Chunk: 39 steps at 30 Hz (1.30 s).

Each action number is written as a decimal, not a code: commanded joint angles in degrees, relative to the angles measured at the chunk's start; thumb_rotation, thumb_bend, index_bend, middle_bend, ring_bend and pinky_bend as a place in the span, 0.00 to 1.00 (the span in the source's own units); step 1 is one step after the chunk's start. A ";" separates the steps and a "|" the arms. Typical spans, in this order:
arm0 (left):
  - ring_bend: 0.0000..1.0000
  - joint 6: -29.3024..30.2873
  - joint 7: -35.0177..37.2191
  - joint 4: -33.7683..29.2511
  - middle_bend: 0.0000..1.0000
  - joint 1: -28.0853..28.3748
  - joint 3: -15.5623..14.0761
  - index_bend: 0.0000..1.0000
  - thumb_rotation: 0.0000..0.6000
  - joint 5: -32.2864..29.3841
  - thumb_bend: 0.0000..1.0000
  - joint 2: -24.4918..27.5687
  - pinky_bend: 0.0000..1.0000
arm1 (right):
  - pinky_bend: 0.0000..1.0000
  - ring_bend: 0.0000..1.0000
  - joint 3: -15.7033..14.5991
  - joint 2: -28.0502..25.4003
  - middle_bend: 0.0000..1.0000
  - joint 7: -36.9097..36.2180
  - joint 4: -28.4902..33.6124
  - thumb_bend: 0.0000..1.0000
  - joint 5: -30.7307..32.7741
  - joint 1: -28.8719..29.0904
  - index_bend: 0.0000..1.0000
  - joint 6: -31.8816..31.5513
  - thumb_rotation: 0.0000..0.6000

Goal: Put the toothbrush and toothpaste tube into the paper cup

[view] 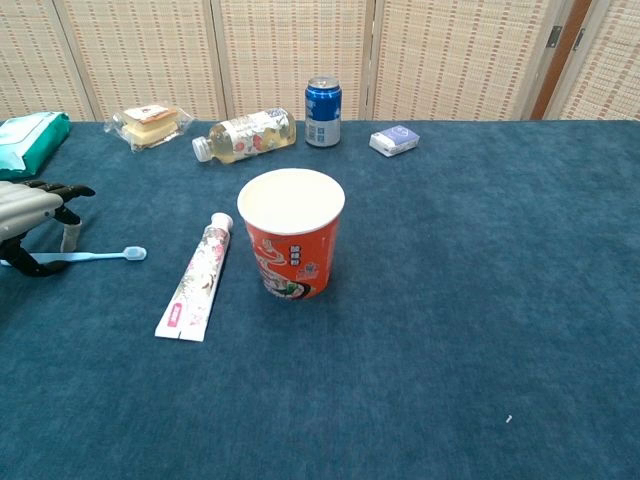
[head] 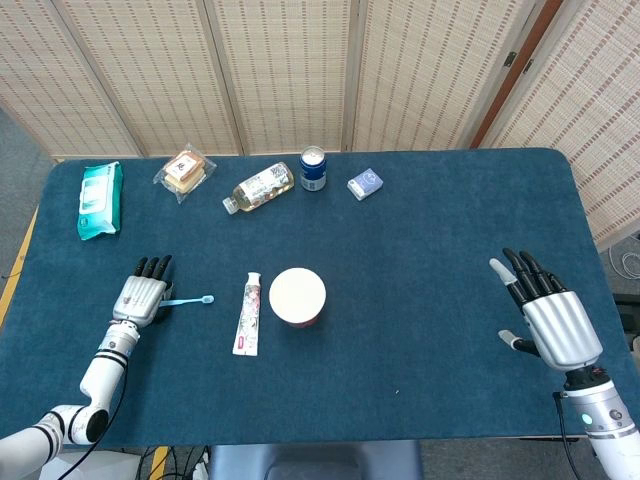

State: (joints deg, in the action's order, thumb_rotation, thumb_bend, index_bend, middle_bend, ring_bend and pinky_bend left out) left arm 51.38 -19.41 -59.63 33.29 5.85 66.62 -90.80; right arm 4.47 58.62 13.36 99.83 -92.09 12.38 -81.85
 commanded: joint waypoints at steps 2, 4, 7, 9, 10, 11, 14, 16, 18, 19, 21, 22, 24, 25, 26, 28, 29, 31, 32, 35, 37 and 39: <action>0.00 0.03 -0.29 0.02 0.00 0.01 -0.02 0.54 1.00 -0.08 0.36 -0.02 0.00 | 0.29 0.00 -0.02 0.03 0.00 -0.03 -0.03 0.00 -0.01 0.01 0.00 0.02 1.00; 0.00 0.25 -0.31 0.08 0.00 0.00 0.06 0.58 1.00 -0.06 0.36 -0.14 0.00 | 0.29 0.00 -0.03 0.06 0.00 -0.06 -0.07 0.00 0.01 0.03 0.00 0.09 1.00; 0.00 0.81 -0.28 0.26 0.00 -0.06 0.16 0.66 1.00 0.13 0.36 -0.37 0.00 | 0.29 0.00 -0.03 0.09 0.00 -0.10 -0.12 0.00 0.05 0.03 0.00 0.10 1.00; 0.00 1.02 -0.25 0.30 0.00 -0.09 0.15 0.72 1.00 0.28 0.36 -0.45 0.00 | 0.29 0.00 -0.03 0.09 0.00 -0.11 -0.12 0.00 0.01 0.03 0.00 0.05 1.00; 0.00 1.06 -0.18 0.25 0.00 -0.11 0.17 0.73 1.00 0.30 0.36 -0.43 0.00 | 0.29 0.00 -0.02 0.09 0.00 -0.11 -0.11 0.00 -0.01 0.02 0.00 0.01 1.00; 0.00 1.09 -0.13 0.18 0.00 -0.13 0.19 0.74 1.00 0.32 0.36 -0.39 0.00 | 0.29 0.00 -0.03 0.08 0.00 -0.11 -0.11 0.00 -0.01 0.01 0.00 0.00 1.00; 0.00 1.40 0.20 -0.35 0.00 -0.27 0.29 0.76 1.00 0.42 0.36 -0.07 0.00 | 0.29 0.00 -0.03 0.02 0.00 -0.21 -0.10 0.00 0.01 -0.07 0.00 -0.12 1.00; 0.00 1.98 0.44 -1.21 0.00 -0.47 0.27 0.77 1.00 0.79 0.36 0.45 0.00 | 0.29 0.00 -0.03 0.00 0.00 -0.35 -0.12 0.00 0.04 -0.14 0.00 -0.22 1.00; 0.00 2.64 0.77 -2.36 0.00 -0.71 0.28 0.77 1.00 1.17 0.36 1.07 0.00 | 0.29 0.00 -0.05 -0.02 0.00 -0.43 -0.16 0.00 -0.02 -0.17 0.00 -0.29 1.00; 0.00 3.17 0.96 -3.30 0.00 -0.86 0.31 0.77 1.00 1.48 0.36 1.58 0.00 | 0.29 0.00 -0.05 -0.02 0.00 -0.47 -0.18 0.00 -0.04 -0.18 0.00 -0.33 1.00; 0.00 4.20 1.35 -5.23 0.00 -1.16 0.46 0.78 1.00 1.98 0.36 2.64 0.00 | 0.29 0.00 -0.06 0.00 0.00 -0.54 -0.17 0.00 -0.12 -0.20 0.00 -0.39 1.00; 0.00 4.58 1.65 -6.23 0.00 -1.31 0.61 0.78 1.00 2.04 0.36 3.16 0.00 | 0.29 0.00 -0.07 0.00 0.00 -0.55 -0.16 0.00 -0.17 -0.22 0.00 -0.44 1.00; 0.00 5.20 2.27 -8.40 0.00 -1.61 1.04 0.78 1.00 1.92 0.36 4.36 0.00 | 0.29 0.00 -0.09 0.01 0.00 -0.60 -0.15 0.00 -0.29 -0.29 0.00 -0.62 1.00; 0.00 5.62 2.56 -9.86 0.00 -1.78 1.36 0.78 1.00 1.82 0.36 5.28 0.00 | 0.29 0.00 -0.10 0.01 0.00 -0.68 -0.13 0.00 -0.37 -0.34 0.00 -0.76 1.00; 0.00 6.02 2.79 -10.94 0.00 -1.93 1.62 0.79 1.00 1.75 0.36 5.97 0.00 | 0.29 0.00 -0.10 0.00 0.00 -0.73 -0.14 0.00 -0.43 -0.40 0.00 -0.88 1.00; 0.00 6.85 3.39 -13.50 0.00 -2.26 2.31 0.79 1.00 1.43 0.36 7.64 0.00 | 0.29 0.00 -0.14 -0.03 0.00 -0.86 -0.17 0.00 -0.55 -0.52 0.00 -1.12 1.00; 0.00 7.22 3.73 -14.64 0.00 -2.40 2.68 0.79 1.00 1.25 0.36 8.35 0.00 | 0.29 0.00 -0.17 -0.02 0.00 -0.93 -0.20 0.00 -0.59 -0.56 0.00 -1.18 1.00; 0.00 7.87 4.48 -17.33 0.00 -2.64 3.58 0.79 1.00 0.69 0.36 9.99 0.00 | 0.29 0.00 -0.19 0.02 0.00 -1.10 -0.30 0.00 -0.60 -0.62 0.00 -1.25 1.00; 0.00 8.09 4.78 -18.55 0.00 -2.70 3.94 0.79 1.00 0.49 0.36 10.73 0.00 | 0.29 0.00 -0.21 0.04 0.00 -1.17 -0.34 0.00 -0.62 -0.64 0.00 -1.26 1.00; 0.00 9.02 5.68 -22.73 0.00 -2.82 5.26 0.79 1.00 0.00 0.36 13.11 0.00 | 0.29 0.00 -0.25 0.11 0.00 -1.46 -0.47 0.00 -0.75 -0.73 0.00 -1.43 1.00; 0.00 9.16 6.66 -26.21 0.00 -2.87 6.29 0.79 1.00 -0.87 0.36 14.80 0.00 | 0.29 0.00 -0.24 0.12 0.00 -1.69 -0.55 0.00 -0.88 -0.80 0.00 -1.65 1.00; 0.00 8.64 8.06 -30.36 0.00 -2.83 7.39 0.79 1.00 -2.25 0.36 16.68 0.00 | 0.29 0.00 -0.22 0.12 0.00 -2.02 -0.64 0.00 -0.98 -0.88 0.00 -1.86 1.00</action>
State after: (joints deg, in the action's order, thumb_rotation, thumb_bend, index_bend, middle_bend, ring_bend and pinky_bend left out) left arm 59.98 -13.24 -85.46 30.59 11.49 66.08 -76.83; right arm 4.24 58.74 11.42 99.23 -93.02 11.54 -83.64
